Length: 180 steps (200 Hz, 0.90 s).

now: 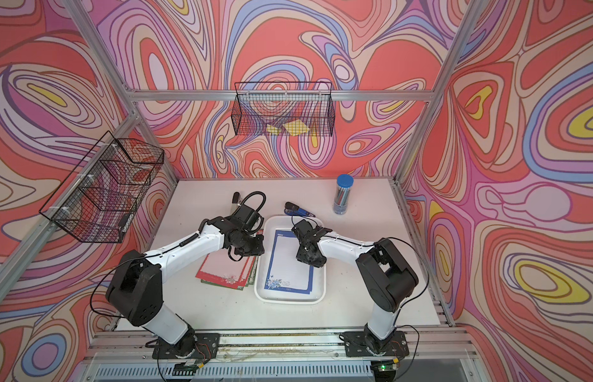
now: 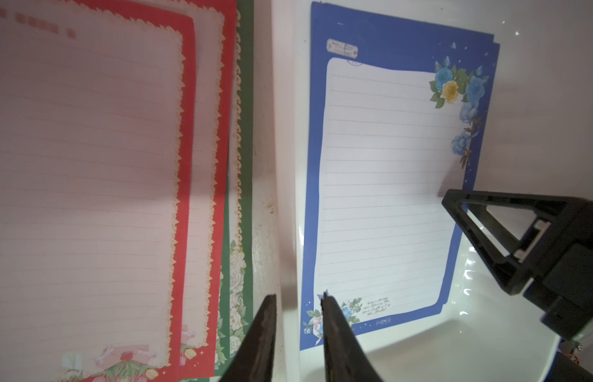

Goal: Take out the stationery paper from the storage box
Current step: Pick up the stationery paper from the storage box.

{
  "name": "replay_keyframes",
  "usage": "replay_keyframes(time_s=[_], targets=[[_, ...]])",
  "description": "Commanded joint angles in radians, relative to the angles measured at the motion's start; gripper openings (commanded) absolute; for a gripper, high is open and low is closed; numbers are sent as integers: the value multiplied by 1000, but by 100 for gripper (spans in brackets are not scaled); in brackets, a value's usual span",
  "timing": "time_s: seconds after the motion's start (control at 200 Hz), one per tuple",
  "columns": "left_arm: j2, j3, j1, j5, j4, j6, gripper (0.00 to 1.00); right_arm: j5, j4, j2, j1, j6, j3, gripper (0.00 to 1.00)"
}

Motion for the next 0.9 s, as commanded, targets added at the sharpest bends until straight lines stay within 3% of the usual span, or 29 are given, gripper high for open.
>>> replay_keyframes(time_s=[0.0,0.421,0.896], targets=[[26,-16,4,-8,-1,19,24,3,8,17,-3,6,-14,45],[49,-32,4,7,9,27,14,10,-4,53,-4,9,-12,48],[50,-38,4,7,8,17,10,32,-31,49,-2,8,-4,54]])
